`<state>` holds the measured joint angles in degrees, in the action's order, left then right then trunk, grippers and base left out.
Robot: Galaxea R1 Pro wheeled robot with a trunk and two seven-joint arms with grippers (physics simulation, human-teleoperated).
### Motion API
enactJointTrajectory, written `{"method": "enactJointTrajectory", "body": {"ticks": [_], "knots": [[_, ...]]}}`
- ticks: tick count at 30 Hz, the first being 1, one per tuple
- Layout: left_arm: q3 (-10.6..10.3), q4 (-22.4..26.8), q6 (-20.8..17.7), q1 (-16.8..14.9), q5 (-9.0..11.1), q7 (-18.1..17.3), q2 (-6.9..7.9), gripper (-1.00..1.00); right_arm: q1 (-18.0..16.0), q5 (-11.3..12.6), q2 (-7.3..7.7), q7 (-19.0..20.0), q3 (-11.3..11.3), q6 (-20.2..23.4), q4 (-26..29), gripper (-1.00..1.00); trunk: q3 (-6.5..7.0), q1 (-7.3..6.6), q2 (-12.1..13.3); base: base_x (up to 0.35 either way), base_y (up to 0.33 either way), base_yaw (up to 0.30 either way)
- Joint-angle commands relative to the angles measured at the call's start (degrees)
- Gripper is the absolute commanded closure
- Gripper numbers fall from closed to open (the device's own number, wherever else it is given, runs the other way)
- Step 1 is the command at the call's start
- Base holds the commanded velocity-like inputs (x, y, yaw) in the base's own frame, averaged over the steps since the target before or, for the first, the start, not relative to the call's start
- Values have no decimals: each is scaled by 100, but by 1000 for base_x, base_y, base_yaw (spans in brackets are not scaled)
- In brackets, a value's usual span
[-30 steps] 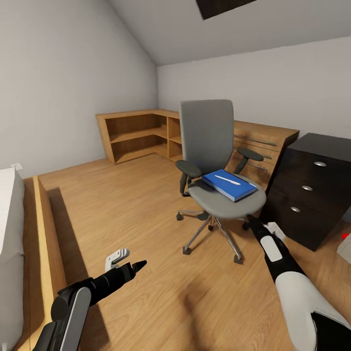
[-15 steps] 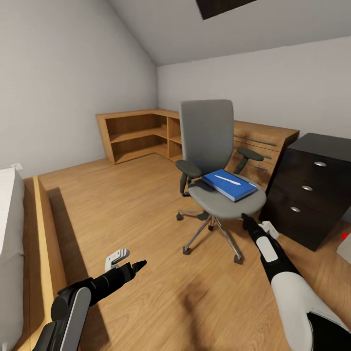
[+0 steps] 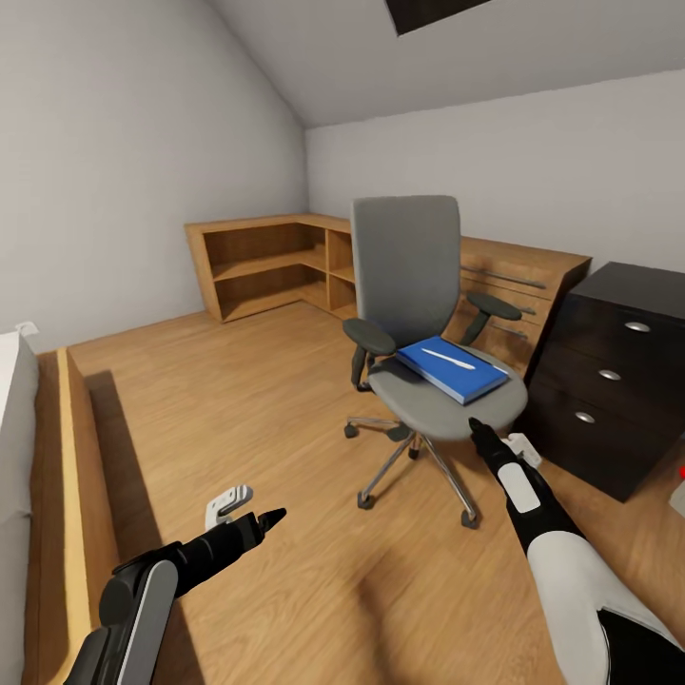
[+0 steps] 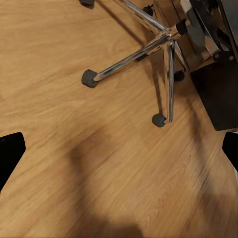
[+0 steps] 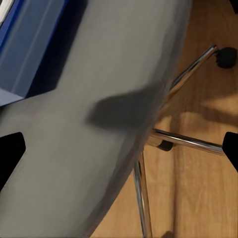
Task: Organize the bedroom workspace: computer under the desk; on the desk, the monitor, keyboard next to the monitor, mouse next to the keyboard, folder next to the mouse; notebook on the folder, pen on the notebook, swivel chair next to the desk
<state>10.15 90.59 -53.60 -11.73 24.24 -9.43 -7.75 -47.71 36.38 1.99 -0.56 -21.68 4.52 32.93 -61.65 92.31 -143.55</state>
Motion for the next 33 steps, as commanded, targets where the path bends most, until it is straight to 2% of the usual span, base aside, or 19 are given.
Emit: {"method": "enactJointTrajectory", "body": {"ticks": [1, 11, 33], "knots": [[17, 3, -32, -4, -42, -59, -7, -100, -2, 44, -1, -6, -11, 32, 10, -100, -5, 0, -2, 85, 0, 0], [14, 3, -33, -4, -42, -59, -9, -100, -2, 36, 10, -6, -11, 28, 12, -100, -5, 0, -2, 99, 0, 0], [14, 3, -34, -4, -42, -59, -8, -100, -2, 18, 12, -6, -11, 29, 12, -100, -5, 0, -2, 296, 0, 0]]}}
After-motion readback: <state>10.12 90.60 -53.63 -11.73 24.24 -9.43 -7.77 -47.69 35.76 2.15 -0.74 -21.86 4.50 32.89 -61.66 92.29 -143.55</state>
